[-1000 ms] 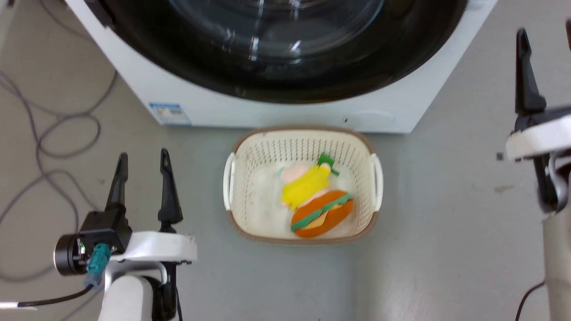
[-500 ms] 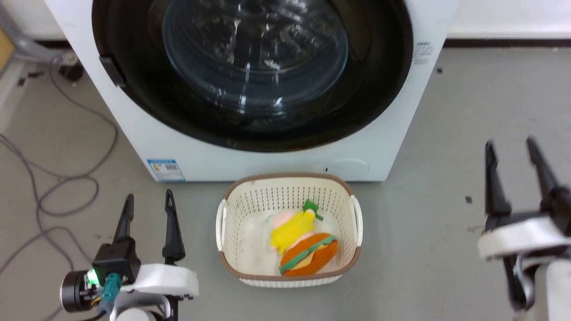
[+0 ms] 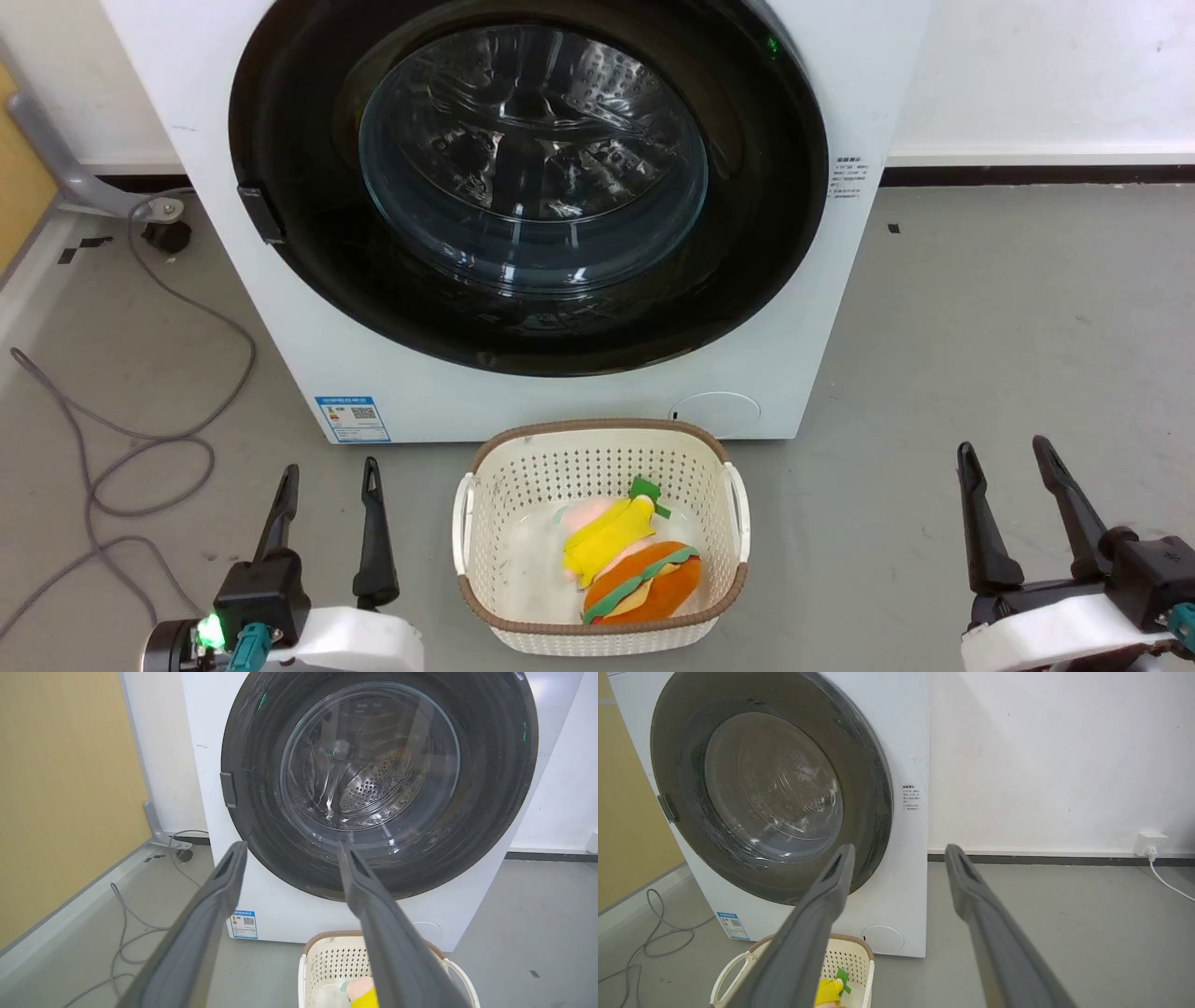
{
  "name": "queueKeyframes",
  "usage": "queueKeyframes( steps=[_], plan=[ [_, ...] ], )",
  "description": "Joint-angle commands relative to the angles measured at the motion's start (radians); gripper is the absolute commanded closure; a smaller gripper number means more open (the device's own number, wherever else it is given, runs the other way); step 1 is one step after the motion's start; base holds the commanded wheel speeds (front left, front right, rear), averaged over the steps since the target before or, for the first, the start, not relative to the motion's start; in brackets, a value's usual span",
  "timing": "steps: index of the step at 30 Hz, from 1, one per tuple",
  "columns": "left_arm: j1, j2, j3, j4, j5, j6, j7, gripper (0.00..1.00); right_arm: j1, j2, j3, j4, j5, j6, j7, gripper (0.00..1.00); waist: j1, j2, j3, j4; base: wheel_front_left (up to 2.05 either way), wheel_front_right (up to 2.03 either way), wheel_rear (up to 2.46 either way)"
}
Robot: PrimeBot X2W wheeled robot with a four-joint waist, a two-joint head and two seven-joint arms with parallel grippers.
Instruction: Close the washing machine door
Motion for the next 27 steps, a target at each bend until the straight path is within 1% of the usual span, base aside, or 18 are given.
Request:
queueKeyframes(
  steps=[1,2,27],
  plan=[
    [0.015,0.001,0.003,0.0,-0.004,-0.007,-0.004,0.0,0.016,0.003,0.006,-0.02,0.01,-0.001,-0.004,0.0,0.0003,0.0,-0.003,-0.002,0.0,0.0,0.0],
    [0.005,0.0,0.001,0.001,-0.004,-0.006,0.001,1.0,0.006,0.0,0.004,-0.014,0.006,0.0,0.0,1.0,0.0003,0.0,-0.003,-0.002,0.0,0.0,0.0],
    [0.004,0.0,0.001,-0.017,0.01,-0.021,0.043,1.0,0.008,0.0,0.021,-0.03,-0.008,0.0,0.042,1.0,0.0003,0.0,-0.005,-0.001,0.0,0.0,0.0]
  ],
)
